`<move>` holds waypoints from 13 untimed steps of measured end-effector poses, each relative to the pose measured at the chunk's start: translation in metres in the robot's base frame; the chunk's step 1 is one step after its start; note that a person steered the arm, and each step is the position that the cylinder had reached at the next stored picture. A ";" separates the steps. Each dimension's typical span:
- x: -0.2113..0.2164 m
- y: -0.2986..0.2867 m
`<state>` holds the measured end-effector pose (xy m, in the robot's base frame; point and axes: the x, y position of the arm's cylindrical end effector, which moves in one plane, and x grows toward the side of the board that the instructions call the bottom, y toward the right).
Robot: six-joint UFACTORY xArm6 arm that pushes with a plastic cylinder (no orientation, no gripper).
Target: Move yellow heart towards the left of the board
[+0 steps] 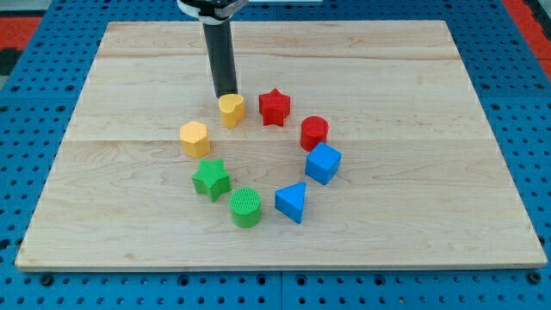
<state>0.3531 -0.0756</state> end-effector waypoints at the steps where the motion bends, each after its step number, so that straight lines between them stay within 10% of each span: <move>1: 0.011 -0.024; 5: 0.089 0.019; 7: 0.043 0.019; 11: 0.091 0.156; 13: 0.120 0.084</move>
<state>0.4733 0.0087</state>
